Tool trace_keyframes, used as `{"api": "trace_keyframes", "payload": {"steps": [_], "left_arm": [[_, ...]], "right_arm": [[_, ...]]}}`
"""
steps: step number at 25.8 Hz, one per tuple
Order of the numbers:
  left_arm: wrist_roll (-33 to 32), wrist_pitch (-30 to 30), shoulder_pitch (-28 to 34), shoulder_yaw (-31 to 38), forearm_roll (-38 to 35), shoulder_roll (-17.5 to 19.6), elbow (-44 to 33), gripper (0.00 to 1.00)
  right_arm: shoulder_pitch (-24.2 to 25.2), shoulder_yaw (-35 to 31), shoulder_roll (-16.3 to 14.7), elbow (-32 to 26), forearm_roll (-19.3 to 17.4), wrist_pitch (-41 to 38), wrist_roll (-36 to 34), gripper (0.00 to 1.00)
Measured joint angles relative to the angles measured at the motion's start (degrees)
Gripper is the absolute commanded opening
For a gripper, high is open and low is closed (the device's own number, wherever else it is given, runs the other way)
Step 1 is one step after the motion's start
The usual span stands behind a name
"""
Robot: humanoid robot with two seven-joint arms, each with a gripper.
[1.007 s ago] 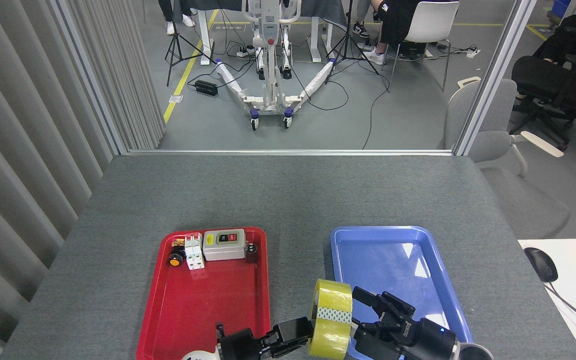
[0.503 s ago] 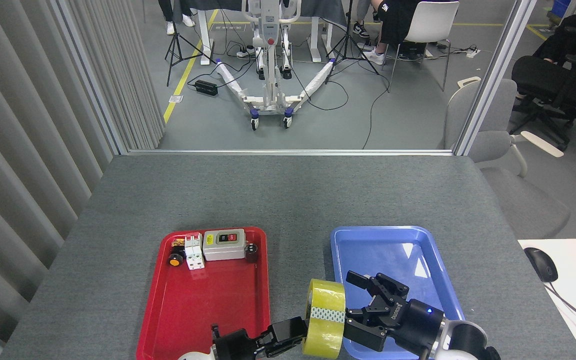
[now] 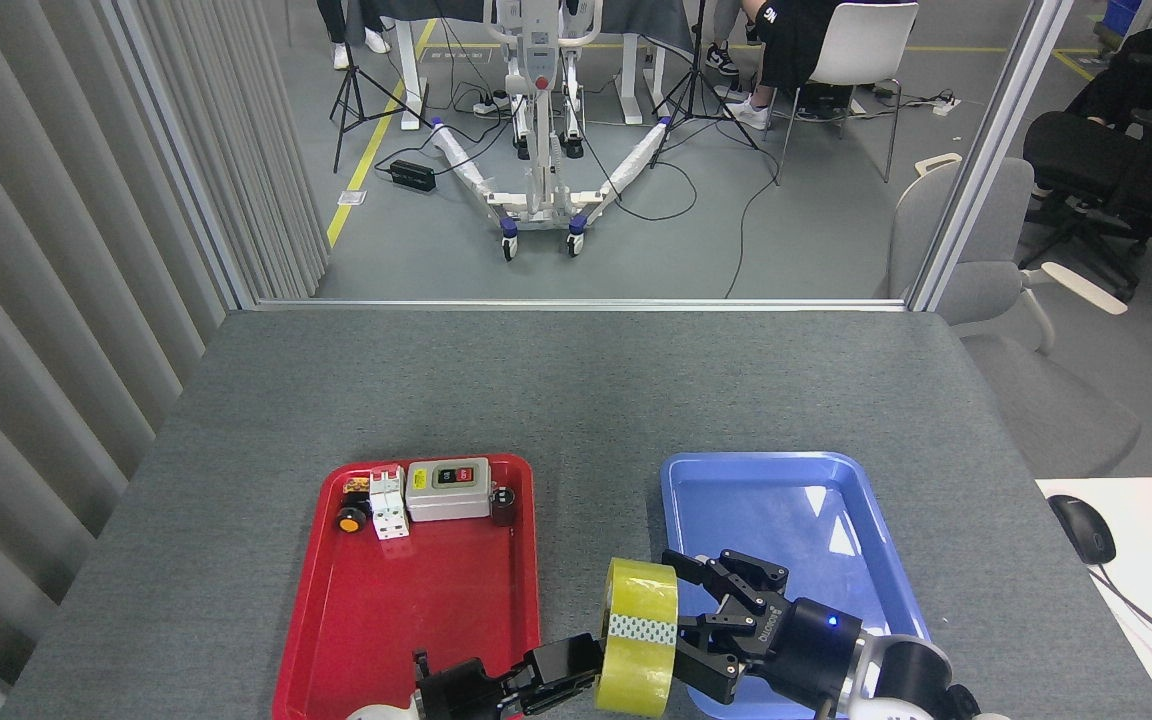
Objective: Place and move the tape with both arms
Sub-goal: 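Bring the right gripper to the tape roll and grasp its side, then open the left gripper, releasing the tape to the right gripper, and withdraw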
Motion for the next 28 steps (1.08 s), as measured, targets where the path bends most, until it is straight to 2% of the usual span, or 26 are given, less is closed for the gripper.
{"api": "trace_keyframes", "payload": {"steps": [5, 18, 28], "left_arm": [[-0.29, -0.04, 0.0, 0.88, 0.04, 0.16, 0.12, 0.0], [-0.52, -0.05, 0.05, 2.69, 0.44, 0.46, 0.34, 0.0], [-0.63, -0.32, 0.09, 3.5, 0.48, 0.48, 0.63, 0.0]], "right_arm": [[-0.08, 0.93, 0.04, 0.51, 0.0, 0.0, 0.0, 0.47], [-2.71, 3.25, 0.32, 4.57, -0.09, -0.13, -0.14, 0.42], [-3.45, 4.58, 0.79, 5.48, -0.04, 0.18, -0.8, 0.29]]}}
